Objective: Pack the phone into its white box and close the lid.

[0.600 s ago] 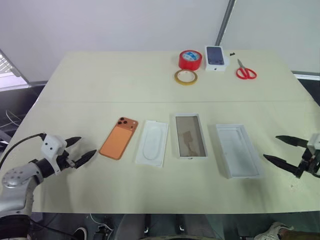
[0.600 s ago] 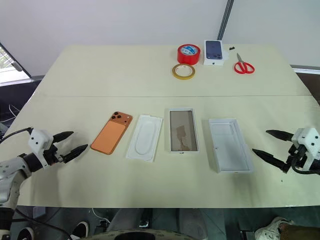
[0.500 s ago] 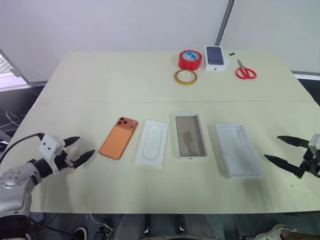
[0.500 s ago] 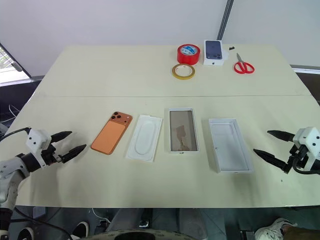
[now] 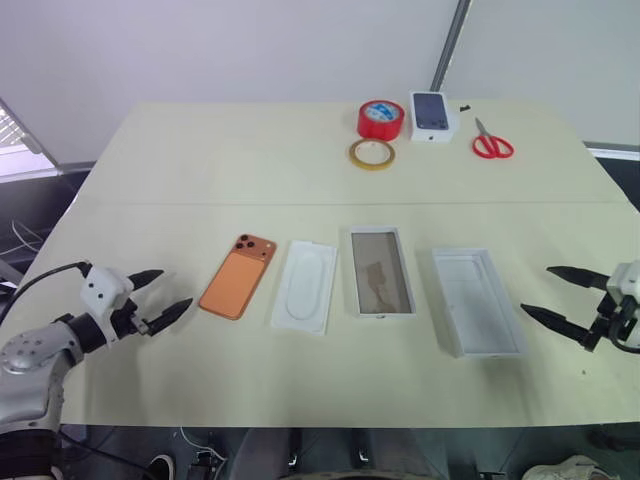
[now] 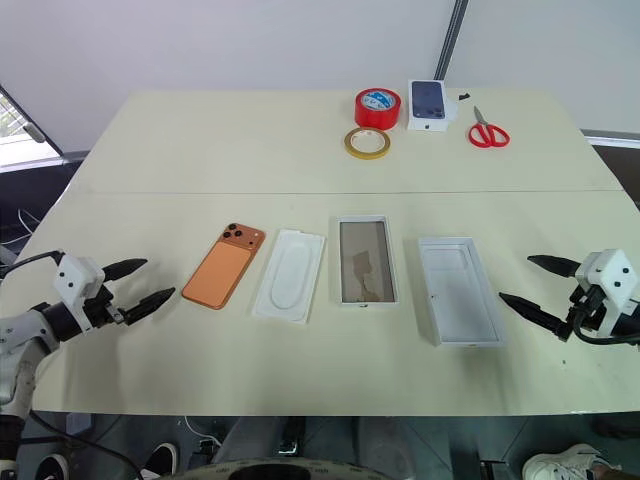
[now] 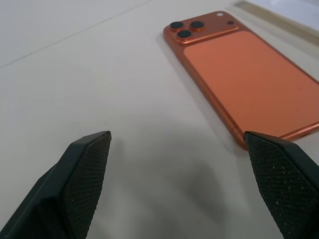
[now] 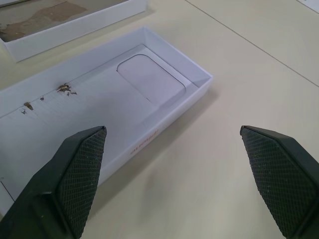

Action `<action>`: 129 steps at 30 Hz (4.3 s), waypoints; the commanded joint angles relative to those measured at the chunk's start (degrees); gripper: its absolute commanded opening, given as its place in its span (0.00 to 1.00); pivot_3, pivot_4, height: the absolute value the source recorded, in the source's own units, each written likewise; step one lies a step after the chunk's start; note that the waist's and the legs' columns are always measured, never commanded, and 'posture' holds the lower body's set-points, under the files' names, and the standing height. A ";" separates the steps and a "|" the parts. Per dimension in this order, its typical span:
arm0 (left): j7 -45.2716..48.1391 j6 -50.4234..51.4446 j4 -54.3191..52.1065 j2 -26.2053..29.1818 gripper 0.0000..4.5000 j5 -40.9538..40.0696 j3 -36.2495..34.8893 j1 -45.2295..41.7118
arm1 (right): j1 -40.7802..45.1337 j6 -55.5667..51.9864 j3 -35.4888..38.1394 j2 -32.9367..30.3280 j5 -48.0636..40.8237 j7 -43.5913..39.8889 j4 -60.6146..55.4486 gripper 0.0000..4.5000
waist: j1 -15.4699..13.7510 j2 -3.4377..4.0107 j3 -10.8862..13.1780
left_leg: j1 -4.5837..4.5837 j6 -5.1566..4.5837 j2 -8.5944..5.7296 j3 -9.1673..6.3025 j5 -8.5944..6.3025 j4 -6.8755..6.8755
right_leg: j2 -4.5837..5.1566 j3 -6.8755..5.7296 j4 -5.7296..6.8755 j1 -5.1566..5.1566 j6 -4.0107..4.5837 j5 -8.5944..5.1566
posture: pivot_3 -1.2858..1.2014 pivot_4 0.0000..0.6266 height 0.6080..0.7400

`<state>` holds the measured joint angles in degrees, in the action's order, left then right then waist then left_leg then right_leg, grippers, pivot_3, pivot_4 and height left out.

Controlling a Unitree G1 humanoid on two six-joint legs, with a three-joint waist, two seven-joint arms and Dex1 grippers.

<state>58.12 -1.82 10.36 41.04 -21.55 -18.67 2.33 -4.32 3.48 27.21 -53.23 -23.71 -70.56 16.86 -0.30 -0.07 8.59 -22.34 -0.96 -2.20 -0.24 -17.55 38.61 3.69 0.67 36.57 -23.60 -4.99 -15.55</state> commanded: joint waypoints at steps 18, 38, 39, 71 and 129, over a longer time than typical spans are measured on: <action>-9.28 43.68 -28.79 -0.79 0.99 -12.83 13.25 -9.97 | 8.84 -6.83 -13.47 6.46 -1.89 3.87 -22.31 1.00 | -0.24 0.00 0.02 | -0.01 0.00 -0.01 0.00 0.01 0.04 | 0.00 0.00 0.03 0.01 -0.19 0.10 | 0.52 0.24 1.00; -26.84 81.57 -24.09 -13.87 0.99 -25.95 11.89 -20.84 | 10.61 -4.03 -16.61 9.49 1.16 7.55 -20.76 1.00 | -0.32 0.00 0.02 | 0.02 0.04 -0.06 -0.03 0.03 0.26 | -0.04 -0.01 0.36 -0.01 -0.20 0.11 | 0.52 0.24 1.00; -27.49 81.61 -23.54 -14.68 0.99 -25.85 11.41 -21.02 | 10.63 -3.99 -16.66 9.52 1.19 7.65 -20.78 1.00 | -0.39 0.00 0.02 | 0.02 0.04 -0.06 -0.02 0.03 0.27 | -0.04 -0.01 0.36 0.00 -0.20 0.11 | 0.52 0.24 1.00; -38.27 86.66 -24.30 -28.33 0.00 -27.76 -4.07 -23.88 | 12.85 -0.18 -34.99 11.45 11.19 3.06 -21.46 0.89 | -0.14 -0.10 0.07 | 0.01 0.23 -0.12 -0.07 0.13 0.34 | -0.06 -0.02 0.40 -0.02 -0.22 0.11 | 0.52 0.24 1.00; -43.39 70.55 -29.17 -34.83 0.84 -32.39 5.57 -21.20 | 29.35 -6.35 -29.85 21.40 9.23 15.13 -12.54 0.75 | 0.21 -0.20 0.14 | -0.04 0.50 -0.10 -0.10 0.29 0.34 | -0.13 -0.01 0.41 -0.07 -0.21 0.11 | 0.52 0.24 1.00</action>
<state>13.03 70.29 -15.91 5.25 -52.08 -12.95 -18.27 23.09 -1.17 -1.84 -33.57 -11.88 -55.94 6.92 -0.09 -0.27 8.73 -22.39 -0.45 -2.30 -0.35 -17.25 38.95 3.55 0.66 36.99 -23.68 -5.20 -15.44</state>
